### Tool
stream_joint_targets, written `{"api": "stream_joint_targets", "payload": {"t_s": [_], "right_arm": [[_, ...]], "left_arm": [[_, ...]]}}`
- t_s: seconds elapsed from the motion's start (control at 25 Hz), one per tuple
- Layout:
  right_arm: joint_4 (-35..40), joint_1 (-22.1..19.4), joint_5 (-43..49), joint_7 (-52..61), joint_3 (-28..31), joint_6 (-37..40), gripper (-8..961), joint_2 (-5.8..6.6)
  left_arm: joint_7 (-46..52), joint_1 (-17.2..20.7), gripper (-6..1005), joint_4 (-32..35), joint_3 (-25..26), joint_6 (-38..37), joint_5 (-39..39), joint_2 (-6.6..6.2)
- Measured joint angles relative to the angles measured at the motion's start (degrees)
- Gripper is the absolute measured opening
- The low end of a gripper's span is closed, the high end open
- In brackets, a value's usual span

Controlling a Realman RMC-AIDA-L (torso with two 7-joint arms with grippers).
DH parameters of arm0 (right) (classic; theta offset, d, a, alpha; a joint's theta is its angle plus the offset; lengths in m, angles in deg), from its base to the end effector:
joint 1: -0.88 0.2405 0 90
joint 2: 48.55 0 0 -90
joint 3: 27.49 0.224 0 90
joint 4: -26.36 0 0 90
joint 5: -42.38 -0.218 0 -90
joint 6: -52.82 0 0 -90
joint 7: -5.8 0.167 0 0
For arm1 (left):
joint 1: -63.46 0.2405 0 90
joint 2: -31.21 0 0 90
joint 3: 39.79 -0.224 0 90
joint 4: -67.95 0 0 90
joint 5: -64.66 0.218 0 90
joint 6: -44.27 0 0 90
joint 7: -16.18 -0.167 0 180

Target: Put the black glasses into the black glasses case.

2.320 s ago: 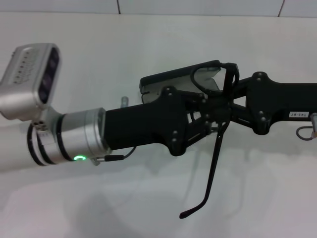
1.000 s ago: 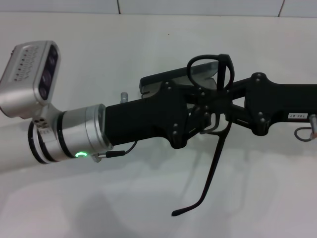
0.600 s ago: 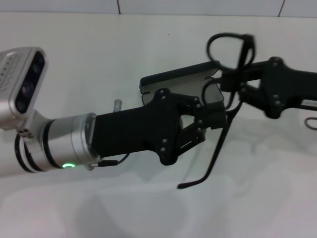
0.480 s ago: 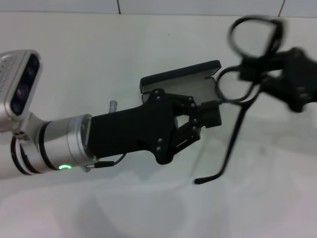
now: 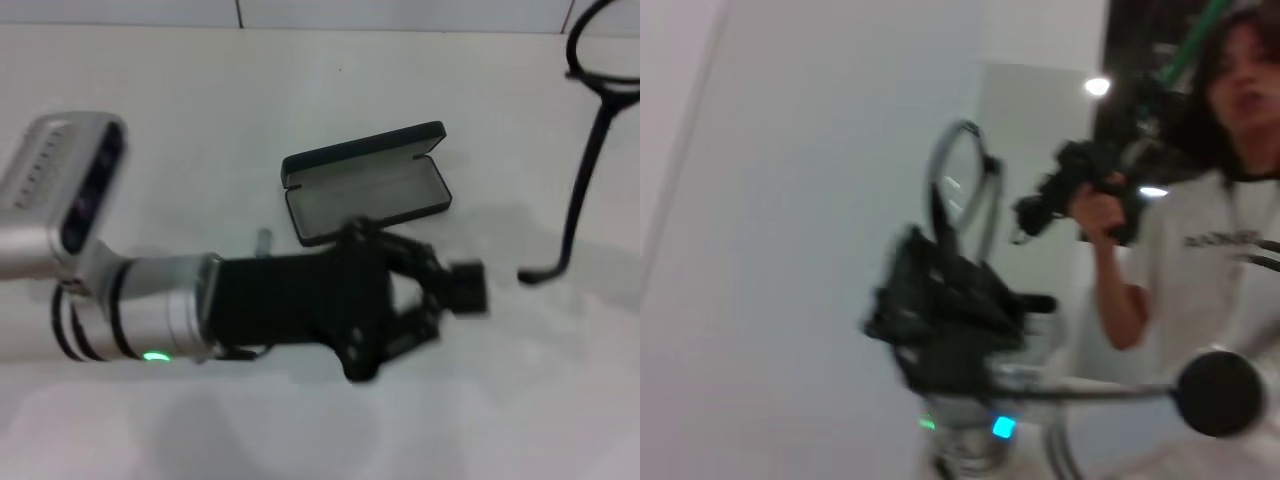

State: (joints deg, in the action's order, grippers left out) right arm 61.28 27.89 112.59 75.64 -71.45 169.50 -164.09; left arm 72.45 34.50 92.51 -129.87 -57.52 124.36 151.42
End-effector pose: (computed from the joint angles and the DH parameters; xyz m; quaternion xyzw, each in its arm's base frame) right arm 0.1630 0.2926 0.0980 -0.8059 -0.0033 0.5789 0.1242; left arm -0.1344 0.2473 -0.0613 0.8746 0.0459 0.4796 0.0549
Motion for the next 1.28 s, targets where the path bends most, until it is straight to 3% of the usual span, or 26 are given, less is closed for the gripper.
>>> {"api": "stream_joint_targets", "payload": {"t_s": [0.28,0.48,0.84,1.28], "right_arm": [[-13.8,6.4,-2.8,-9.4,-0.6,-0.9,146,-0.27],[-16.9,8.3,-2.6,-14.1,-5.6,-4.8,147,-0.62],[-18.8,9.4,-2.8,-17.3,-13.2,-12.3,149,-0.66],[-18.6,11.2,-2.8,-17.6,-20.4,-15.6,152,-0.65]], "left_arm": [[-6.9,-1.1,113,0.2,-11.2,-0.4,-8.8,0.43],[-12.7,-0.4,113,0.3,-16.3,-1.3,-18.8,0.41],[-16.4,0.7,112,0.3,-16.9,-3.9,-26.5,0.49],[-16.3,-0.4,112,-0.2,-17.0,-0.8,-27.4,0.48]]}}
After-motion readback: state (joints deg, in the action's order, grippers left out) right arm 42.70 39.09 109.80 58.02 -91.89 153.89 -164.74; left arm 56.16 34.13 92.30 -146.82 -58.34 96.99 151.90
